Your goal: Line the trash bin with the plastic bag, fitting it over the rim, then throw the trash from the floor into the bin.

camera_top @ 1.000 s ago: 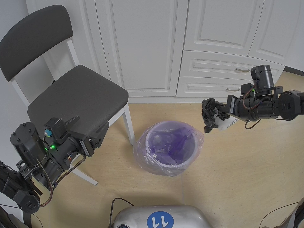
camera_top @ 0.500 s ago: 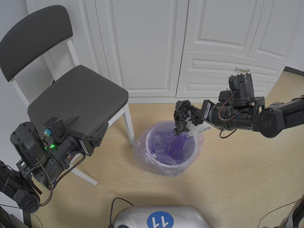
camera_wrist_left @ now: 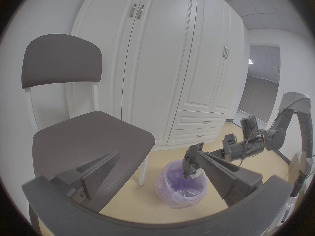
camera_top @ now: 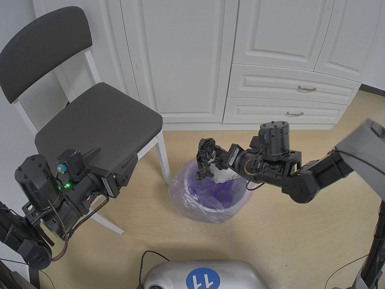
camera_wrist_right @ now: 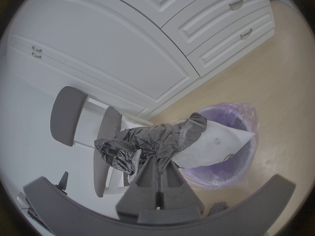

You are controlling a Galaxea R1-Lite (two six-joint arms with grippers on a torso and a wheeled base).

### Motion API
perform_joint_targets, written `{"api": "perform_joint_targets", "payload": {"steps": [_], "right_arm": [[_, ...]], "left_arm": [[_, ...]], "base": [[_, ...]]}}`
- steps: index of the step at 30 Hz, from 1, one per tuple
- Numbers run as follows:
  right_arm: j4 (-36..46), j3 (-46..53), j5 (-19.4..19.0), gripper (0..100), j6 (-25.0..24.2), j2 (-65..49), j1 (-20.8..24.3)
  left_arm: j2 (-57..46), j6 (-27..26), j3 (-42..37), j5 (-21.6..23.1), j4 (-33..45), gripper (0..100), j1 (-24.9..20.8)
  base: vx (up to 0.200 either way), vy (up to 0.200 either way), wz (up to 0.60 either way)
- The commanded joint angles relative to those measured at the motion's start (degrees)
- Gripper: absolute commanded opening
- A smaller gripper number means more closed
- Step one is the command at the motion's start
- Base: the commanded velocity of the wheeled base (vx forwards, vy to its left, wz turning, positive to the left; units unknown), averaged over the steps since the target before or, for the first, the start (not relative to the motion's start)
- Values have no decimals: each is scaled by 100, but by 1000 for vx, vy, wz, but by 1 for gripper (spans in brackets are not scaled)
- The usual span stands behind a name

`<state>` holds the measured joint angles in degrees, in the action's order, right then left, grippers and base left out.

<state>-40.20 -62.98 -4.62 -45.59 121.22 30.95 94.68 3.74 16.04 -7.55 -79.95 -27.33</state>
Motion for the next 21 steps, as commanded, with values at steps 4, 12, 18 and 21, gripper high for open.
{"api": "perform_joint_targets", "payload": {"steps": [4,12,18,21], "right_arm": [[-1016,101,5,0,-178,1184,34],[-2316,312,5,0,-160,1861,7],[-2466,356,5,0,-152,1984,7],[-2466,365,14,0,-125,2054,25]], "left_arm": [[76,-5,4,-1,-3,100,0],[261,-14,22,-1,-3,100,17],[375,-23,-5,-1,-179,100,17],[472,-23,-40,-1,-355,100,17]], "base": [[0,0,0],[0,0,0],[0,0,0],[0,0,0]]}}
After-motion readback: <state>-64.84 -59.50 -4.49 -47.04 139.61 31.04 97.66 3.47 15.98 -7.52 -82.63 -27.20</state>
